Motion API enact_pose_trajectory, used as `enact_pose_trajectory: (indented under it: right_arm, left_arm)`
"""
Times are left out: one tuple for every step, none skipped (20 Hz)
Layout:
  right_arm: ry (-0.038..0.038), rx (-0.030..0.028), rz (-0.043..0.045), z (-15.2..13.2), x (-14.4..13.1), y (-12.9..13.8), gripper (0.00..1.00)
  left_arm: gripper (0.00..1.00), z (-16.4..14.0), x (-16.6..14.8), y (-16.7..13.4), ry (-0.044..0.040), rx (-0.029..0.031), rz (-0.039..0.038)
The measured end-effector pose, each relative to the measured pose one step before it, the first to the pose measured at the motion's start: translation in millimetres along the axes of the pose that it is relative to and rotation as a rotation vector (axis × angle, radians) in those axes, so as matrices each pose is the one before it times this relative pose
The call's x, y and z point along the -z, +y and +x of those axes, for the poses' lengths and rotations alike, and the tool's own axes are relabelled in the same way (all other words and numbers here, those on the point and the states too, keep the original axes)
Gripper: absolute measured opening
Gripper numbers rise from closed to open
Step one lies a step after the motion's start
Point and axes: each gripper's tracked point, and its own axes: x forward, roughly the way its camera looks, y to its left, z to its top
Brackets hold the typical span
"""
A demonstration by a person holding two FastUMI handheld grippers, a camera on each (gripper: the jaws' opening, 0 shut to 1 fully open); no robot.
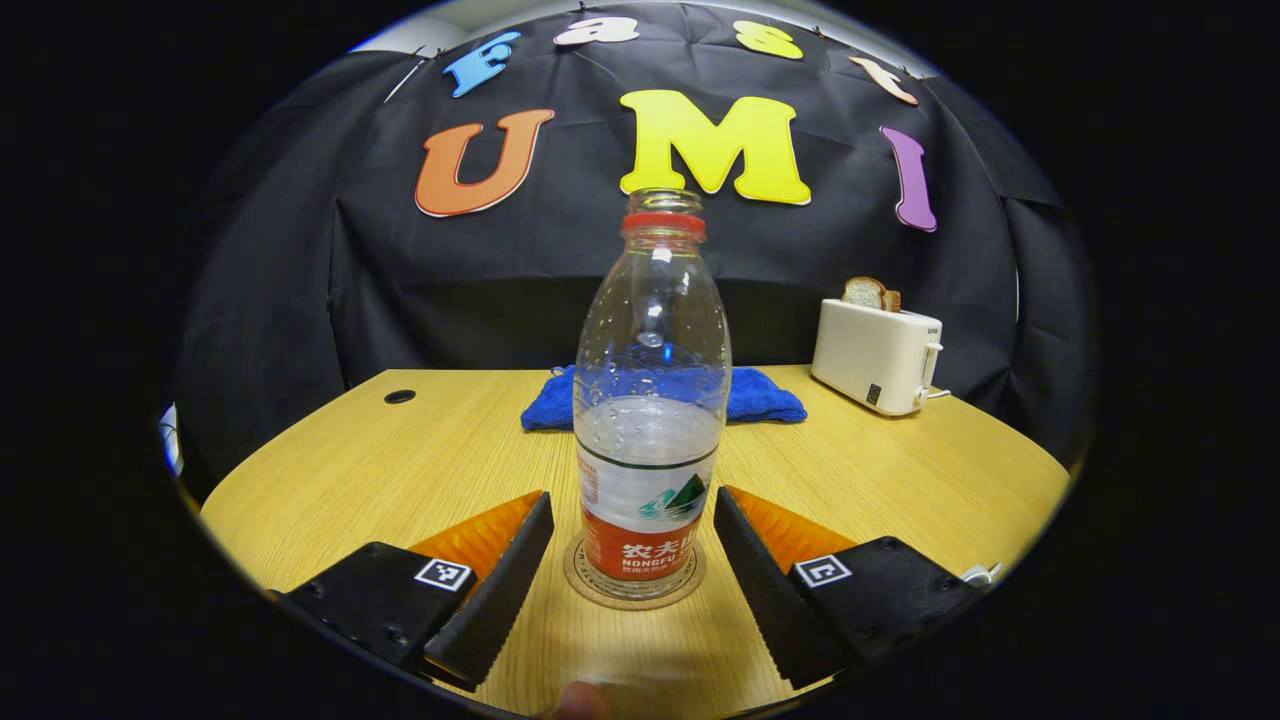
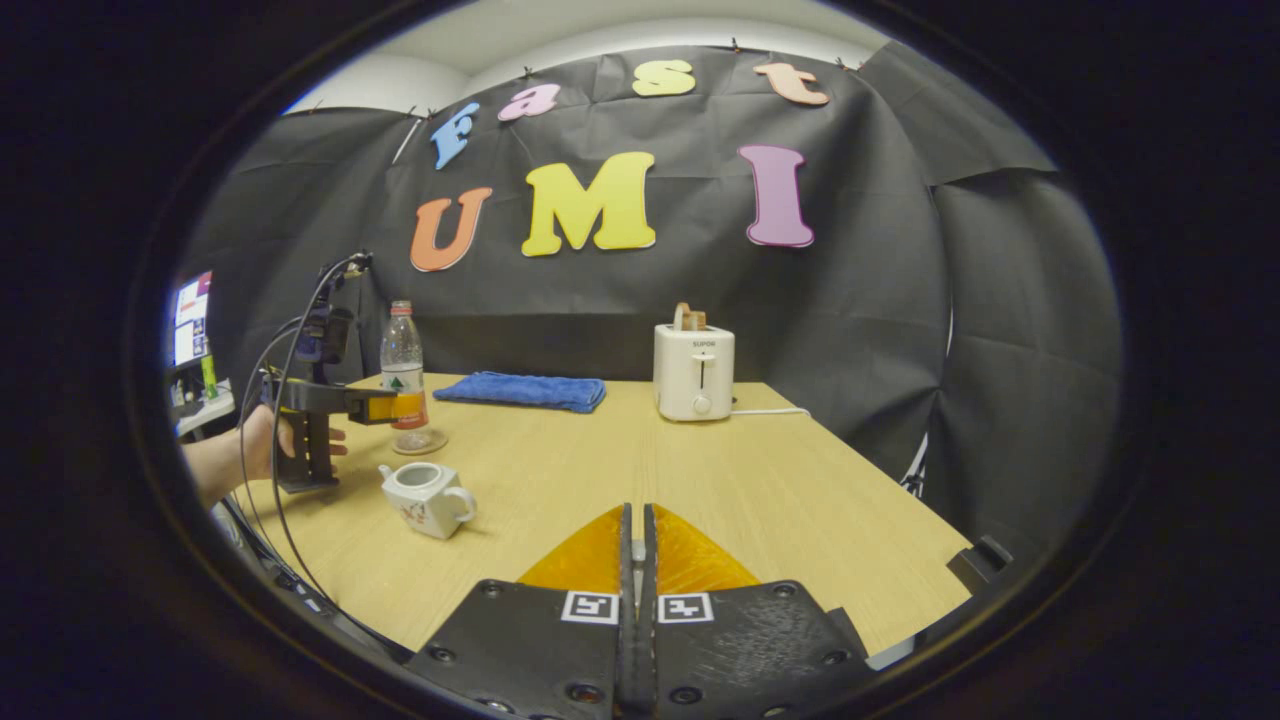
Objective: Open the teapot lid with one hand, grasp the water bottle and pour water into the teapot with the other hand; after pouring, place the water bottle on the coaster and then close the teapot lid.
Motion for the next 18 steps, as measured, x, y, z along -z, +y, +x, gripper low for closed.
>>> enact_pose_trajectory:
  right_arm:
    - [-0.00115,-0.00199,-0.00045,-0.71,-0.15,1.35,0.0]
    - [-0.00219,-0.00214,-0.00098,-0.13,-1.33,1.43,0.0]
    - [-0.00321,-0.00233,-0.0005,-0.95,-0.59,1.68,0.0]
    - [-0.00281,-0.00253,0.00022,-0.75,-1.93,1.62,0.0]
    - [-0.00353,-0.00503,-0.00049,0.23,-1.36,2.61,0.0]
    - [-0.00299,-0.00677,-0.00041,-0.23,-2.94,3.26,0.0]
    - [-0.00439,-0.0108,-0.00142,-0.06,-2.43,5.24,0.0]
    - [-0.00749,-0.00671,-0.0009,0.69,-4.27,4.28,0.0]
    - [-0.01281,-0.01043,0.00045,1.17,-6.42,4.69,0.0]
    - [-0.00929,-0.0138,-0.00044,2.27,-4.8,7.39,0.0]
    - [-0.00751,-0.02074,-0.00106,3.99,-4.06,9.8,0.0]
    - [-0.00585,-0.02592,-0.00161,5.12,-3.75,11.47,0.0]
    - [-0.00348,-0.02812,-0.00049,5.14,-3.22,12.99,0.0]
    - [-0.00274,-0.02911,-0.00042,6.71,-2.62,12.27,0.0]
    - [-0.00568,-0.0276,-0.00162,7.41,-3.68,12.87,0.0]
    - [-0.00734,-0.02837,-0.00425,7.29,-2.82,12.3,0.0]
    - [-0.008,-0.02406,-0.00544,6.34,-2.78,12.36,0.0]
    - [-0.01108,-0.02239,-0.00864,8.14,-2.98,9.63,0.0]
  left_arm:
    - [1.0,-2.72,-0.2,1.79,0.00046,-0.00173,-0.00345]
    - [1.0,-1.11,2.13,0.15,0.007,-0.00243,-0.00408]
    - [1.0,-3.51,2.85,0.75,0.01022,0.00044,-0.00764]
    - [1.0,-2.98,3.44,1.22,0.01239,-0.00242,-0.00504]
    - [1.0,-4.01,3.15,3.05,0.01149,-0.00664,-0.00357]
    - [1.0,-6.29,2.32,2.48,0.0032,-0.00606,-0.00549]
    - [1.0,-8.57,1.1,2.67,-0.0039,-0.00479,-0.00362]
    - [1.0,-7.3,-0.04,4.14,-0.00775,-0.00971,-0.0022]
    - [1.0,-9.83,0.64,3.39,-0.00706,-0.00916,-0.00362]
    - [1.0,-12.07,-1.04,6.5,-0.01214,-0.00927,-0.00898]
    - [1.0,-12.2,-2.16,4.19,-0.01346,-0.00564,-0.01305]
    - [1.0,-12.19,-1.73,3.54,-0.01259,-0.00616,-0.01338]
    - [1.0,-14.77,-1.83,3.54,-0.01924,-0.00366,-0.00898]
    - [1.0,-11.72,-2.16,4.43,-0.01911,-0.01136,-0.00071]
    - [1.0,-13.09,-1.77,8.55,-0.02592,-0.02452,0.00764]
    - [1.0,-10.93,-2.89,5.45,-0.02647,-0.02041,0.00622]
    - [1.0,-12.3,-3.77,5.7,-0.02415,-0.01475,0.00447]
    - [1.0,-9.78,-3.9,4.14,-0.02575,-0.01761,0.00172]
